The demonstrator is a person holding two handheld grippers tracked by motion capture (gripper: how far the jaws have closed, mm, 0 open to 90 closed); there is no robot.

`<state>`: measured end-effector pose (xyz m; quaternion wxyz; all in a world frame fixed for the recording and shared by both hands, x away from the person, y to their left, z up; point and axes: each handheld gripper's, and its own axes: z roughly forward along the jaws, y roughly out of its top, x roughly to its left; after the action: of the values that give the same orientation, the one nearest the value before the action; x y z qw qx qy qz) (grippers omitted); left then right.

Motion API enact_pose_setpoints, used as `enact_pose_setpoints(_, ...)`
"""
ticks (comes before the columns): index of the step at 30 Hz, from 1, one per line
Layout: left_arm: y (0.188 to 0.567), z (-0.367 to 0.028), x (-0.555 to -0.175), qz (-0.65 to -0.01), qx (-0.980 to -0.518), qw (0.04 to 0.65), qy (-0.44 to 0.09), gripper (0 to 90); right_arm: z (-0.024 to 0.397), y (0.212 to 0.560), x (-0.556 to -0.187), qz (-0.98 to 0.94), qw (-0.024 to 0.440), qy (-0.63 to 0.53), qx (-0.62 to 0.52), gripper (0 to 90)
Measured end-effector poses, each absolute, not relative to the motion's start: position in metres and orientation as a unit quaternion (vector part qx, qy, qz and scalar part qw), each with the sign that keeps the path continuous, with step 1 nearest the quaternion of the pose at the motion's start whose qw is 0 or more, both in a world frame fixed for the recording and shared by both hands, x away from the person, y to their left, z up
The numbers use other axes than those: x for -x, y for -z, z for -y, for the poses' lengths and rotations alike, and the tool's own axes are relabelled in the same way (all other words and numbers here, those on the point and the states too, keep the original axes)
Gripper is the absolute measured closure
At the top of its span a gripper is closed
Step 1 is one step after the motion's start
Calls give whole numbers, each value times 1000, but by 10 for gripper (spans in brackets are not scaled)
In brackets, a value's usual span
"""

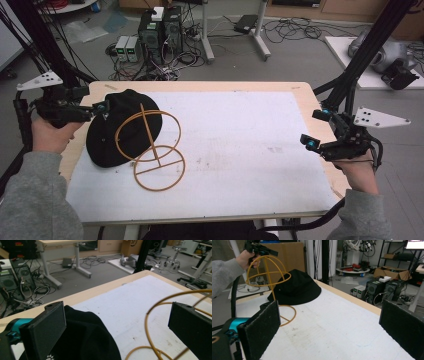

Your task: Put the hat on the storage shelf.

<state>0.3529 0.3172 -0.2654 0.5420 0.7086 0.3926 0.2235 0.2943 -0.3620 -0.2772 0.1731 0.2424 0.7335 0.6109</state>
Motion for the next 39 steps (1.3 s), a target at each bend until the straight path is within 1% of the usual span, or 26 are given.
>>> enact_pose_setpoints(5,266,-319,-362,-391,-708,545,-222,17,357,278,-295,-744,180,-598,-239,27)
enact_pose_setpoints(14,253,-331,-393,-380,-697,576,-196,17,354,281,-297,-754,180,-585,-241,27)
enact_pose_setpoints(18,251,-334,-404,-386,-691,579,-195,17,353,281,-297,-754,178,-585,-242,27)
enact_pose_setpoints(26,261,-331,-417,-406,-708,548,-184,17,354,279,-295,-750,183,-588,-241,27)
enact_pose_setpoints(32,263,-321,-420,-407,-712,542,-184,17,356,278,-294,-749,185,-587,-246,27)
enact_pose_setpoints(39,279,-312,-433,-433,-722,511,-173,17,354,277,-292,-751,186,-586,-241,27)
